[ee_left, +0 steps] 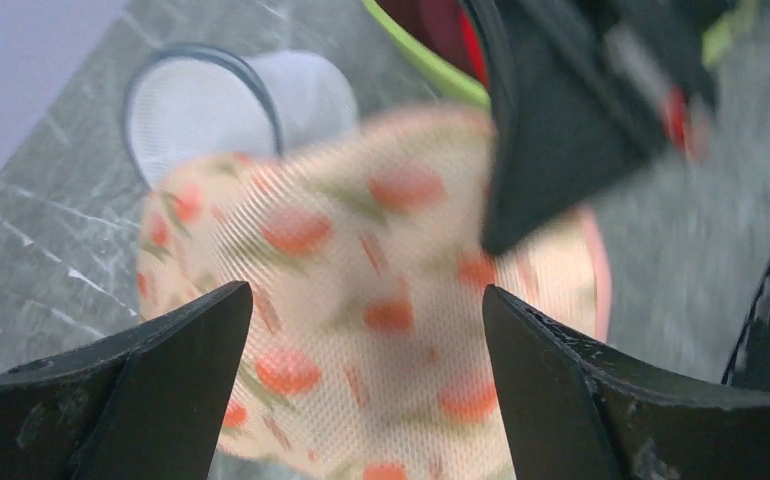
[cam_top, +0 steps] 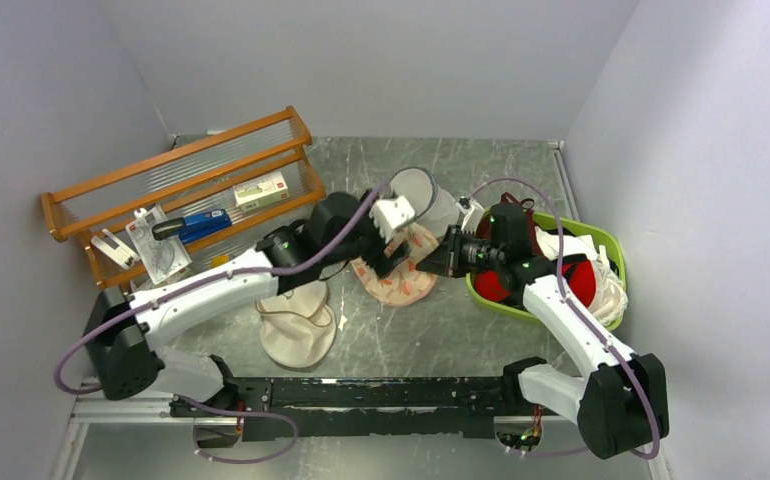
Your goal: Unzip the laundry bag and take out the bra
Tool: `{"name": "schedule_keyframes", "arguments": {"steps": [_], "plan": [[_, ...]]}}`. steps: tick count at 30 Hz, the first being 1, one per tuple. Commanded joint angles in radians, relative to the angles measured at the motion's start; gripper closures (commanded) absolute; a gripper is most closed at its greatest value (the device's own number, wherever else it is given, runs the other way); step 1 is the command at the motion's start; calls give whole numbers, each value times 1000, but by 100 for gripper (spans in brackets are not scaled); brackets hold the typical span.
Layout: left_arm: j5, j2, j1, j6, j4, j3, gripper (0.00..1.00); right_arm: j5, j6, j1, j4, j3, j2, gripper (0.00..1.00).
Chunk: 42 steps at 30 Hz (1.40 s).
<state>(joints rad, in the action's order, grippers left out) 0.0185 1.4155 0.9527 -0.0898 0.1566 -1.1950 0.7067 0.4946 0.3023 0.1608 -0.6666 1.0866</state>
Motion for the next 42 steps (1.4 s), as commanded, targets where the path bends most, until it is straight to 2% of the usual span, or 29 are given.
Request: {"name": "schedule_keyframes", "arguments": {"steps": [1,5,8,12,15,22,24,28,30,36,42], "plan": [[-288,-159,6,-411,-158,255,4,185,-81,-74,163,-65,-10,100],[-270,-328,22,-616,-236,456,6,182,-101,-94,213,-69,-3,100],[-247,-377,32,-718,-235,525,9,210,-89,-97,206,-51,9,100],[-181,-331,96,-794,-235,549,18,249,-63,-99,169,-33,18,99],[-130,-302,145,-829,-238,561,19,250,-80,-99,182,-47,36,99],[-125,-273,205,-839,-214,556,31,261,-83,-99,171,-52,62,99],[-119,-258,207,-839,-187,543,29,244,-92,-98,180,-57,61,99],[-139,-245,208,-818,-132,521,18,227,-91,-99,171,-55,66,99],[-139,-241,207,-819,-122,516,19,240,-87,-99,163,-55,74,99],[-69,-243,206,-832,-185,540,44,240,-81,-99,158,-61,75,98],[-111,-206,165,-796,-155,477,75,222,-61,-99,122,-51,50,87]]}}
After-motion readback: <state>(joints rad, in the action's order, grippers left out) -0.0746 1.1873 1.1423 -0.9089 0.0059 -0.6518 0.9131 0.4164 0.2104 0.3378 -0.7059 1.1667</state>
